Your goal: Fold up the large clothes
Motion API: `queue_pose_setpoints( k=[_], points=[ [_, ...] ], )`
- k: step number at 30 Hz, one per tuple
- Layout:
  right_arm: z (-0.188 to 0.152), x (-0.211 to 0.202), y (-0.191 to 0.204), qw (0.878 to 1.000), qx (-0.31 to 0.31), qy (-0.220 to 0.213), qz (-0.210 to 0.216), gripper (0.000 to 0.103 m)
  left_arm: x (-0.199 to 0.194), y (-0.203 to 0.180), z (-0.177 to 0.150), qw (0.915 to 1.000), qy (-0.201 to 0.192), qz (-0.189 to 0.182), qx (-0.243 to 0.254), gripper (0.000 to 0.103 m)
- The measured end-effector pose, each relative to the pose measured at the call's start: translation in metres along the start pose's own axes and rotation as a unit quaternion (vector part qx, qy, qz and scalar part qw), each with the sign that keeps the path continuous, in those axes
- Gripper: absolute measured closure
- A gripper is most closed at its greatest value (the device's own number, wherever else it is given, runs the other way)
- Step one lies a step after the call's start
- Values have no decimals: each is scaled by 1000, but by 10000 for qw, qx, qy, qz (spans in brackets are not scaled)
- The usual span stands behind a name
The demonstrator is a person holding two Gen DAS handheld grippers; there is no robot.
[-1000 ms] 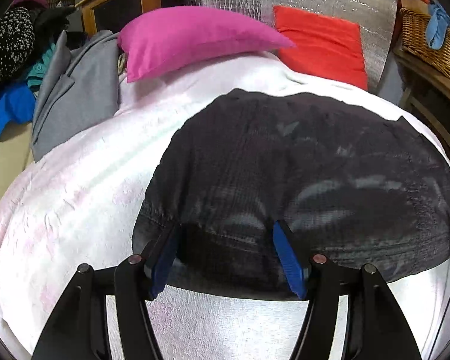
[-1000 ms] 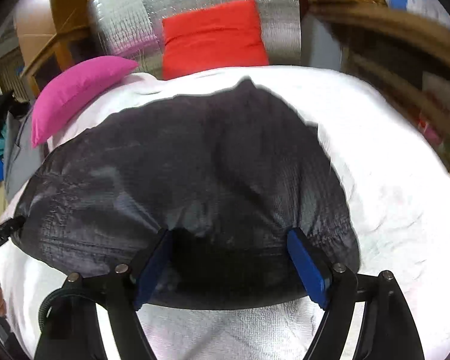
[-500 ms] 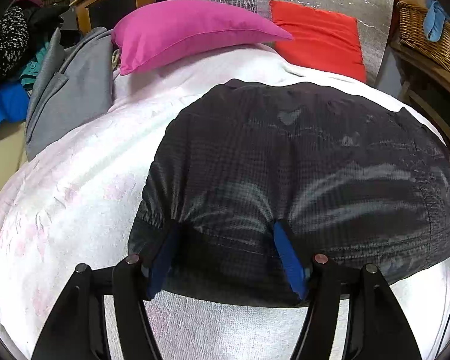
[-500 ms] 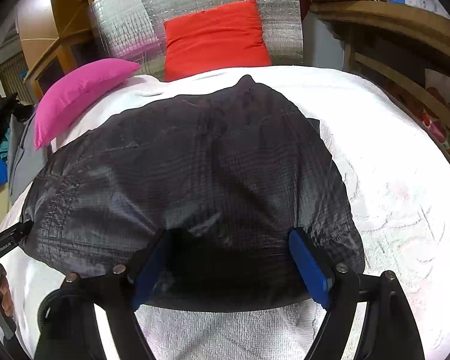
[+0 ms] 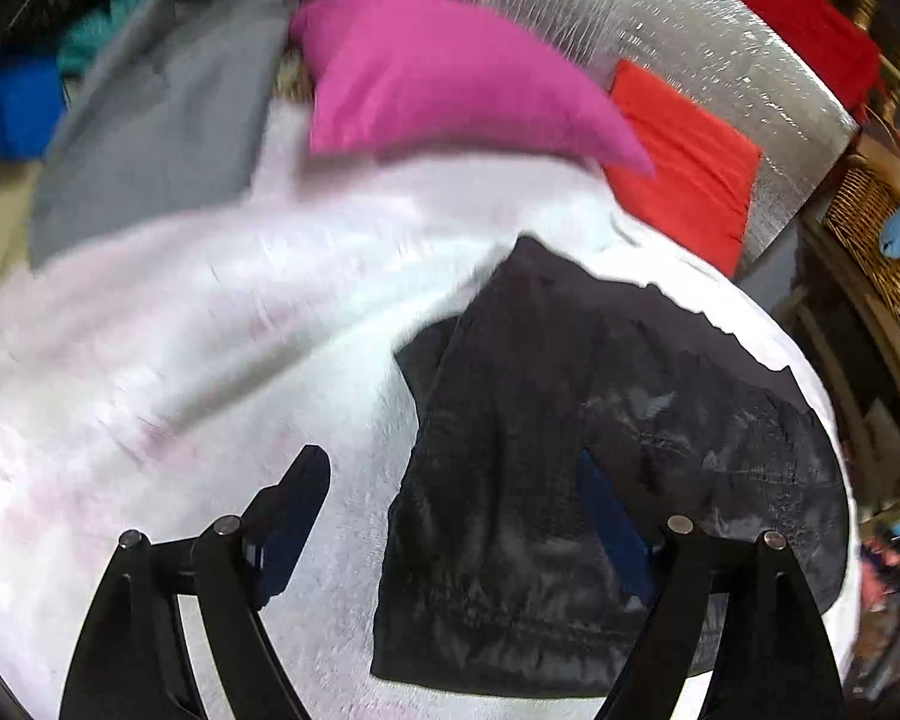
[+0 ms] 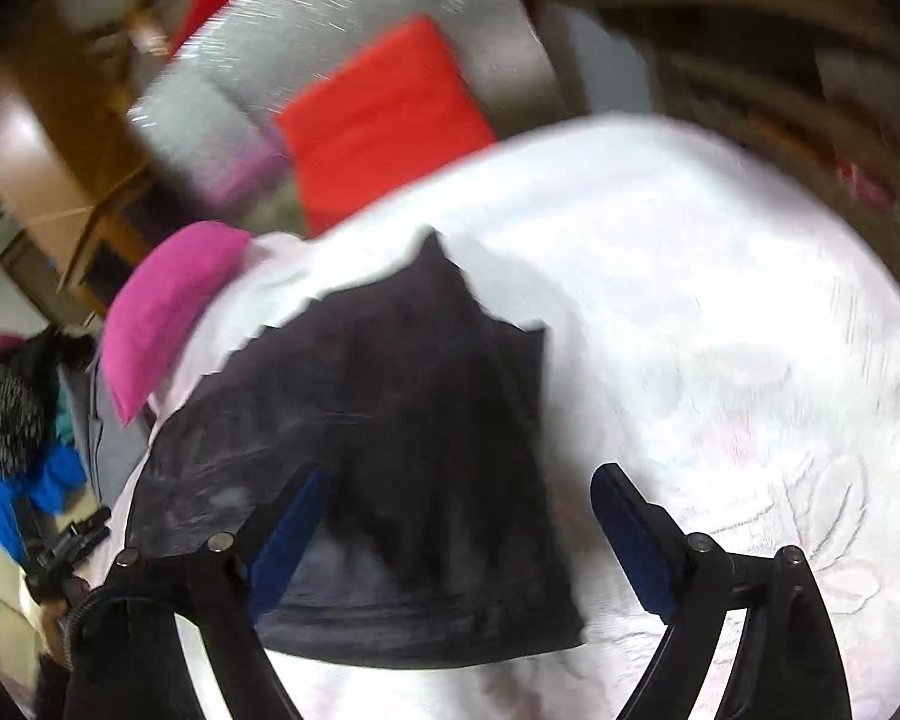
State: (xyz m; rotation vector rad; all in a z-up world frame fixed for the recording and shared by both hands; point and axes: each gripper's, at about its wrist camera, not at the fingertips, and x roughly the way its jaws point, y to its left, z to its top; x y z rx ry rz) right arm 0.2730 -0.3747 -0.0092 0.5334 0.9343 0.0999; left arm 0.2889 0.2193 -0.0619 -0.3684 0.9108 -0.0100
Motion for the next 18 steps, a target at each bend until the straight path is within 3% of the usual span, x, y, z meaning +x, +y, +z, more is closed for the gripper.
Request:
queue_pose_setpoints(
  k=[7,9,12,14,17,18],
  points=[
    [13,50,-12,9964,276,597,529,12,35,-11,5,9978,528,-346,214,19],
    [18,59,-13,9959,326,664,522,12,41,-15,7,9970,590,-415,285,19],
    [24,70,-13,9922,497,756,856,12,51,-22,13,9953,711,-572,326,19],
    [24,83,-7,9900,450,932,961,12,67,-22,13,9920,1027,-669,299,19],
    [23,89,8,9911,89,1062,795,26,71,-23,14,9906,1158,-659,294,19],
    [23,87,14,9920,-27,1018,742,35,68,-25,15,9908,1122,-689,313,25]
  ],
)
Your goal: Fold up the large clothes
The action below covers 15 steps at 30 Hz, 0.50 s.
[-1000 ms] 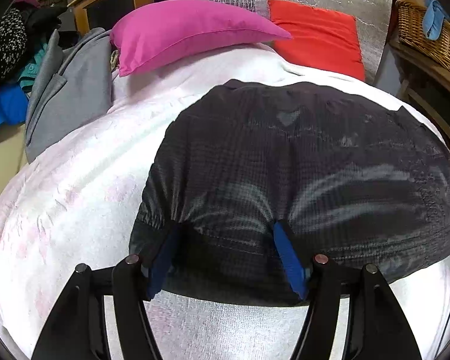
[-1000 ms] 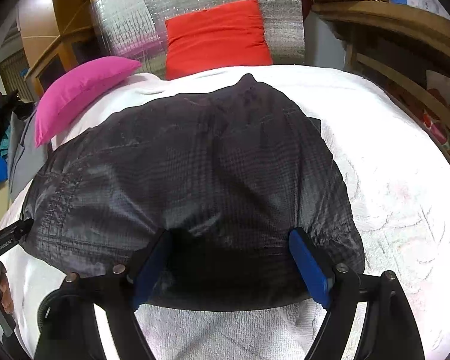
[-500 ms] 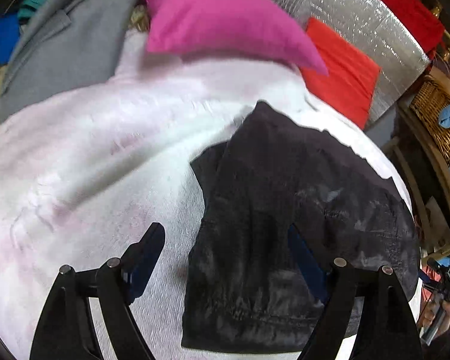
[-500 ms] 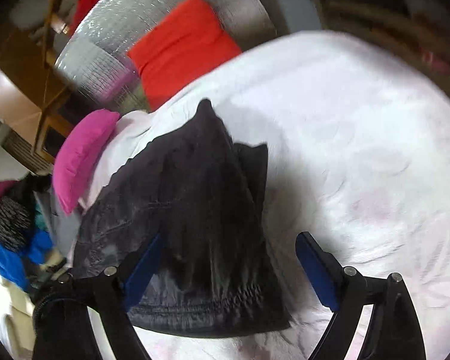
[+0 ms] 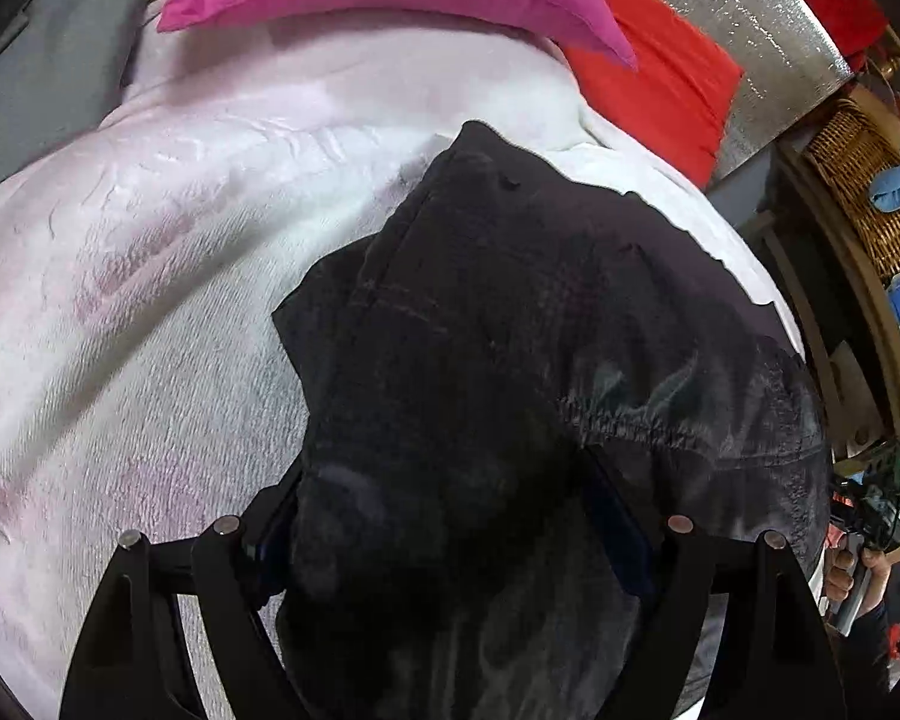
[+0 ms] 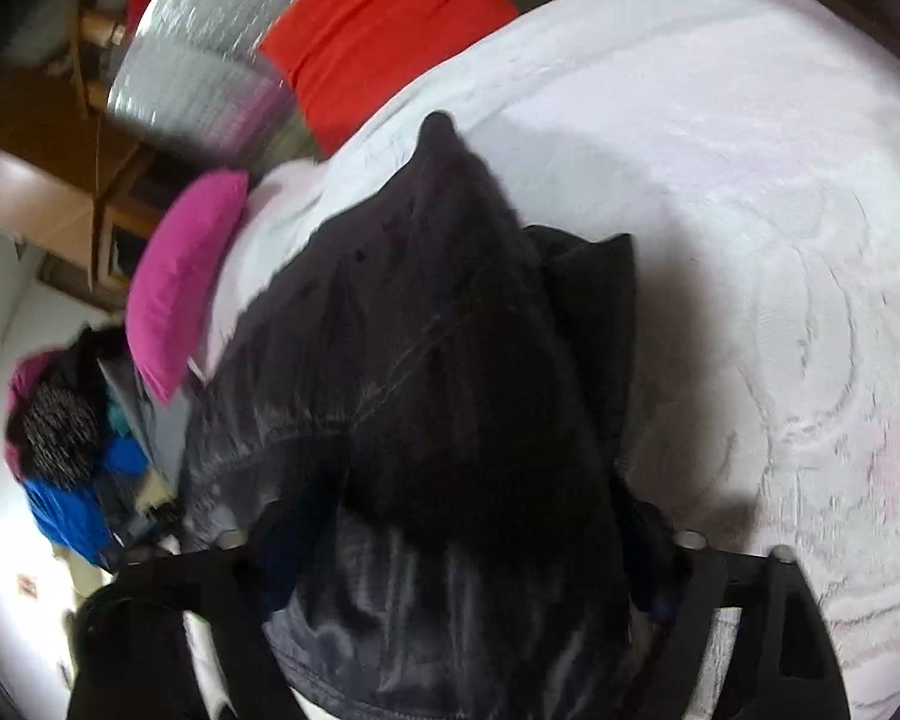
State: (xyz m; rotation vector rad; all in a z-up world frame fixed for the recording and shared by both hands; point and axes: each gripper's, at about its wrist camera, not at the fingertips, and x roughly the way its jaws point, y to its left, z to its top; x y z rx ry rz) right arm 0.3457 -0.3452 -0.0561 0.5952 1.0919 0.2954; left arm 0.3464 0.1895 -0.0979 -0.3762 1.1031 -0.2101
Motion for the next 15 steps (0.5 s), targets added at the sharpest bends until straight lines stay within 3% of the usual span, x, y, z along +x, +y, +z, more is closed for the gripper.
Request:
queue_pose_setpoints(
  k=[1,2,3,5,8,10,11,12,13,15],
  points=[
    [0,-1,4,10000,-70,-11,-11,42,-3,-3,0,10000,-50,25,75,32],
    [1,-2,8,9998,-178,-2,-58,45,-3,-7,-1,9997,-82,128,190,46],
    [2,0,10,9996,-248,36,-104,46,-1,-10,-2,9995,-64,166,269,48],
    [3,9,5,9996,-197,157,-149,46,7,-12,-3,9991,-24,226,345,47],
    [3,12,1,9999,18,120,7,40,9,-12,-1,9997,-35,216,128,35],
    [3,11,1,9999,-16,106,-63,43,10,-14,1,9995,-11,268,162,35],
    [4,11,6,9998,-99,136,-131,47,11,-15,2,9994,15,291,206,50],
    [5,10,13,9995,-180,176,-195,61,9,-20,4,9993,44,292,234,68],
    [8,5,21,9992,-253,196,-253,75,5,-25,8,9991,42,325,253,73],
    [17,-7,46,9972,-546,214,-461,80,-7,-39,13,9977,-33,537,402,82]
  ],
)
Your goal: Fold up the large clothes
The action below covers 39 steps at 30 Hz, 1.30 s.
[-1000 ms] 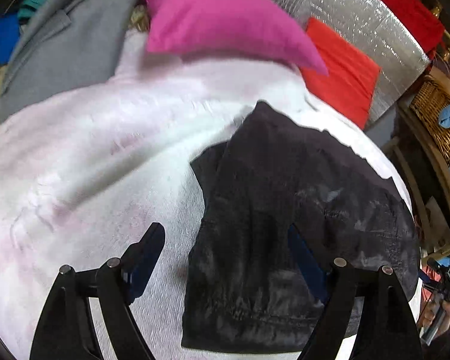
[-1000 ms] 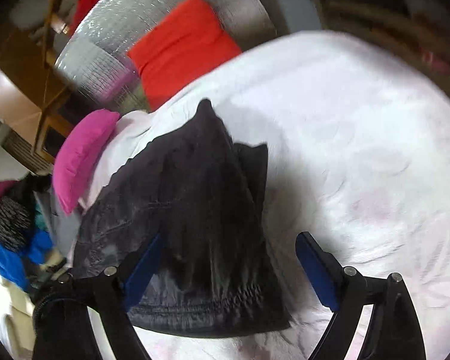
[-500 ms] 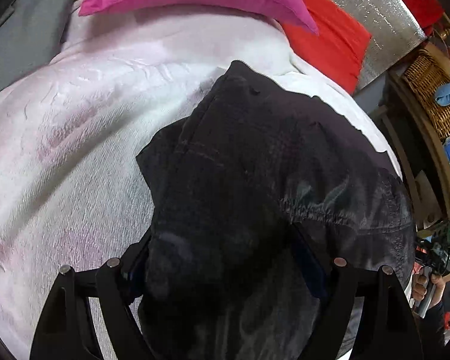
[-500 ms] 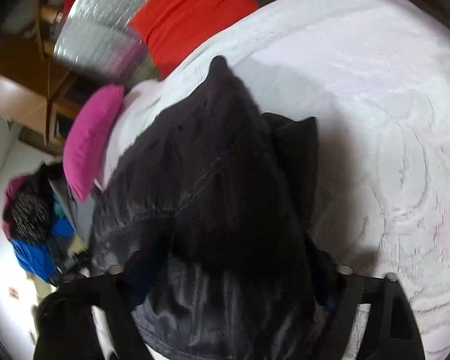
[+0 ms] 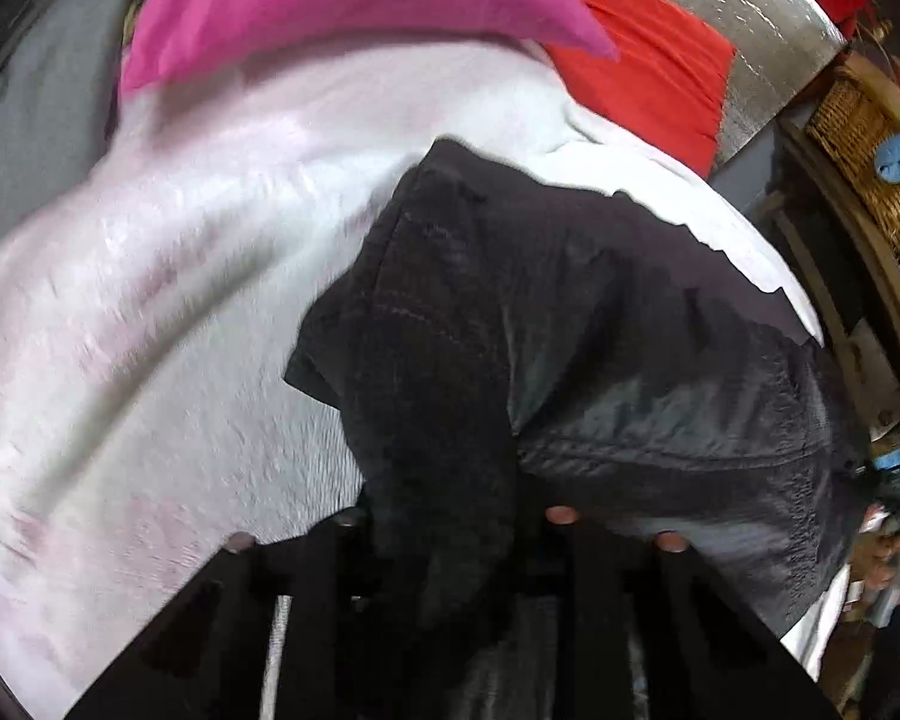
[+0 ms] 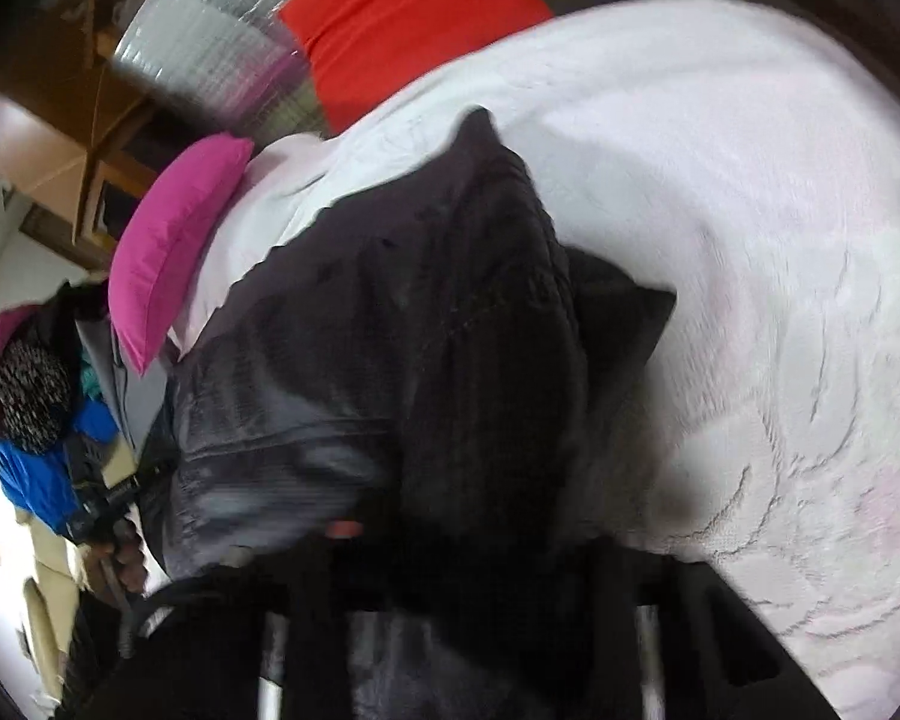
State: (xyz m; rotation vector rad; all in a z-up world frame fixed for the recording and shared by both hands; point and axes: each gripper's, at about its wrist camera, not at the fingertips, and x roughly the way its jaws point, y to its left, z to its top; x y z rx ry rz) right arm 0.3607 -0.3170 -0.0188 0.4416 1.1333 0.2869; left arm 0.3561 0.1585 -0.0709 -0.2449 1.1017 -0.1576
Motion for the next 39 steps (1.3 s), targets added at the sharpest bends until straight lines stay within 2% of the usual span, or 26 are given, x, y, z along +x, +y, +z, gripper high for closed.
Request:
queue_pose_setpoints(
  k=[3,6,11,14,19,22,25,28,31,33,35,37,38,39],
  points=[
    [18,-31,38,9991,-390,-119,-110,83,-26,-15,13,9997,-175,134,94,84],
    [30,-70,74,9966,-710,-404,-126,84,-70,-36,24,9978,-590,142,284,85],
    [26,-129,112,9907,-1081,-826,-49,85,-146,-63,28,9900,-1285,141,555,85],
    [9,-160,116,9872,-1219,-1025,13,85,-190,-71,11,9830,-1689,89,717,85],
    [-34,-192,108,9834,-1285,-1276,117,85,-221,-73,-34,9741,-2085,-9,877,85],
    [-64,-191,96,9828,-1325,-1282,103,85,-218,-69,-62,9724,-2170,-41,853,85],
    [-98,-177,78,9843,-1306,-1184,42,85,-196,-62,-89,9756,-2042,-38,811,85],
    [-128,-148,51,9892,-1135,-925,-65,85,-160,-50,-118,9833,-1701,-81,648,85],
    [-154,-113,18,9946,-820,-596,-239,85,-116,-34,-144,9904,-1322,69,402,85],
    [-172,-94,-5,9971,-549,-471,-232,84,-92,-14,-157,9950,-992,-92,55,83],
    [-181,-86,-18,9985,-328,-416,-129,80,-83,-4,-164,9955,-916,-210,-99,80],
    [-181,-83,-28,9990,-107,-433,-71,69,-82,-4,-161,9962,-855,-175,-47,76],
    [-182,-82,-32,9991,-33,-431,-29,68,-82,-4,-160,9967,-797,-124,-70,68],
    [-182,-83,-34,9991,17,-415,-18,61,-82,-4,-157,9974,-709,-71,-111,62]
  ],
)
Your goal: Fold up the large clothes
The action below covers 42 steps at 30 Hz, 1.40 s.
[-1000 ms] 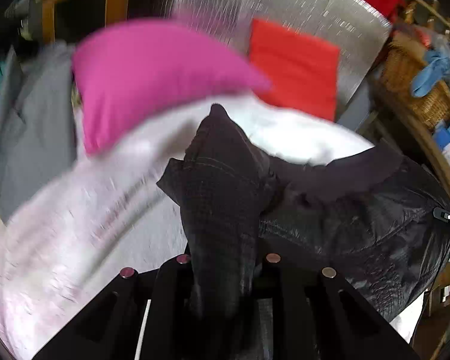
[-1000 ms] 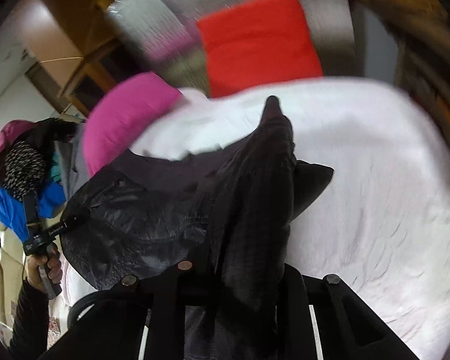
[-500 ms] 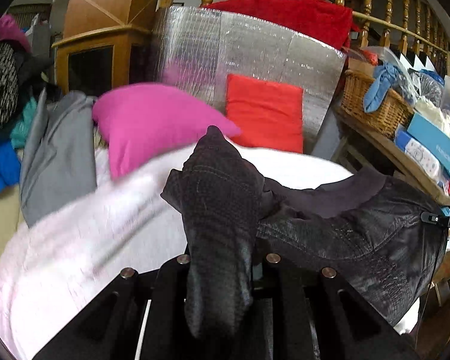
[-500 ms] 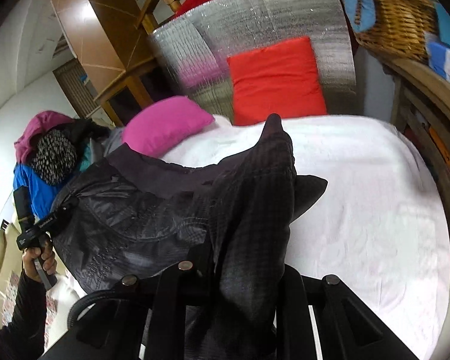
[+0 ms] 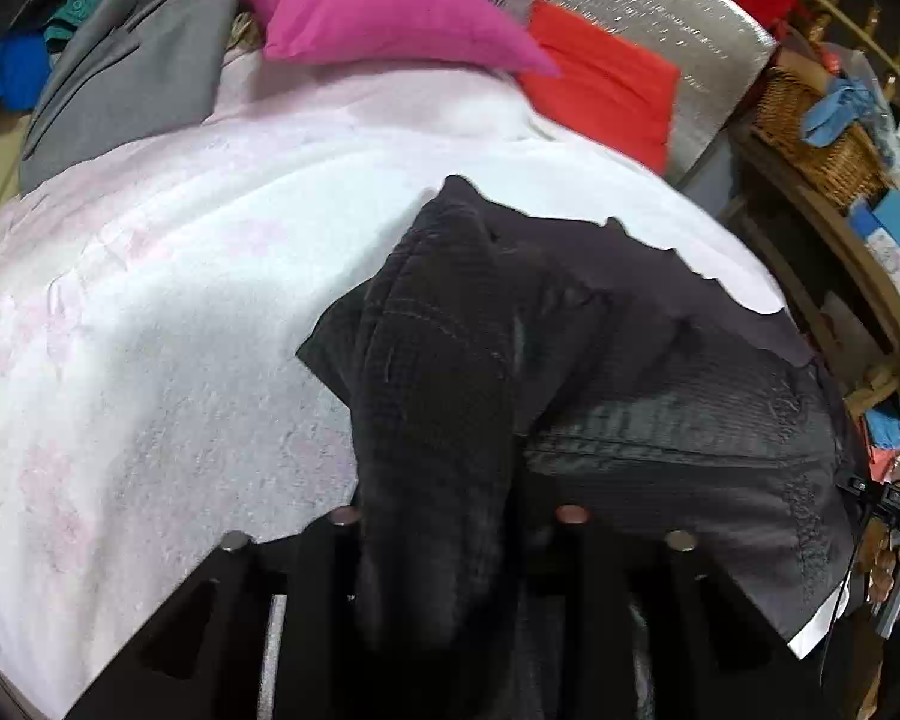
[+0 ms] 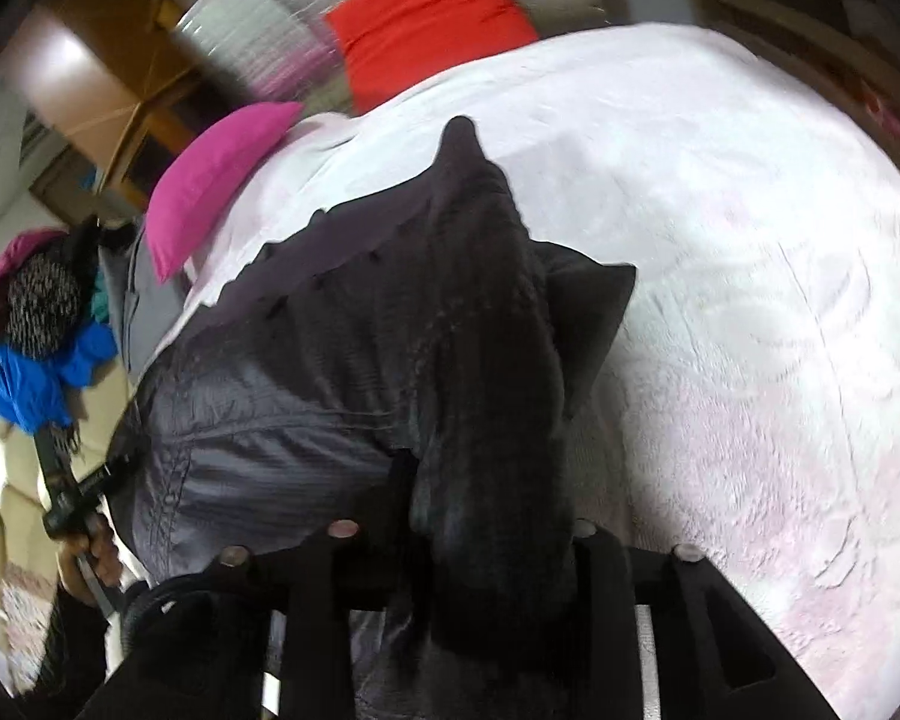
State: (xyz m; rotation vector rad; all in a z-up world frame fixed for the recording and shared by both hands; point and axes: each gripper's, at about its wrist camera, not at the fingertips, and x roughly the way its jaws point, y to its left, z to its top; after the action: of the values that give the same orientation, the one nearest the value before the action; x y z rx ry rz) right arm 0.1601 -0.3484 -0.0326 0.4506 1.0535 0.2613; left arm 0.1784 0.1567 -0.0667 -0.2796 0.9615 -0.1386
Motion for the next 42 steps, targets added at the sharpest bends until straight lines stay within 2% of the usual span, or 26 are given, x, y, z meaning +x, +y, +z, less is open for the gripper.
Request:
queue_pose_setpoints(
  k=[1,3,6,9,10,14,19,20,21,22,25,27,29,30,32,35,37,39,40,42],
  points=[
    [2,0,-2,10000,19,24,-44,51,-3,2,1,10000,37,-2,-30,61],
    [-1,-12,-7,10000,12,4,-50,44,-12,4,2,10000,52,-37,49,58],
    [1,-43,-20,9999,-2,-144,-53,43,-43,15,2,9997,-154,16,191,50],
    [19,-70,-18,9986,9,-525,-42,39,-65,23,13,9972,-632,207,329,36],
    [27,-69,-14,9982,-13,-603,-35,35,-63,23,19,9970,-652,189,362,36],
    [75,-37,5,9986,-241,-472,-10,34,-16,10,56,9988,-182,-259,371,36],
    [107,25,13,9994,-275,47,-206,35,41,-12,89,9987,240,-72,453,36],
    [111,33,14,9994,-280,103,-180,36,46,-14,91,9984,246,-16,504,50],
    [114,41,16,9992,-330,200,-108,55,50,-15,92,9978,279,120,585,80],
    [115,44,17,9984,-432,295,-220,89,55,-16,93,9964,337,359,686,89],
    [117,38,34,9952,-821,111,-529,95,51,-12,96,9965,97,510,652,93],
    [121,28,27,9951,-714,-177,-656,95,56,-13,94,9955,15,676,662,93],
    [119,44,14,9941,-607,24,-895,95,76,-13,89,9930,238,872,764,93],
    [114,56,9,9931,-610,145,-989,95,82,-14,87,9912,189,991,857,92],
    [107,61,2,9945,-357,78,-978,95,81,-15,90,9918,166,1030,736,90],
    [103,48,3,9946,-130,-169,-1017,91,59,-21,89,9905,-43,1104,818,83],
    [96,29,13,9921,-190,-387,-1175,76,34,-24,84,9897,-322,1152,787,79],
    [86,4,27,9865,-330,-755,-1413,63,2,-31,77,9855,-674,1378,726,62],
    [78,-12,37,9830,-394,-1014,-1476,54,-15,-34,71,9840,-912,1366,686,60],
    [54,-38,63,9766,-561,-1499,-1437,41,-41,-46,56,9810,-1227,1347,660,46]
  ],
)
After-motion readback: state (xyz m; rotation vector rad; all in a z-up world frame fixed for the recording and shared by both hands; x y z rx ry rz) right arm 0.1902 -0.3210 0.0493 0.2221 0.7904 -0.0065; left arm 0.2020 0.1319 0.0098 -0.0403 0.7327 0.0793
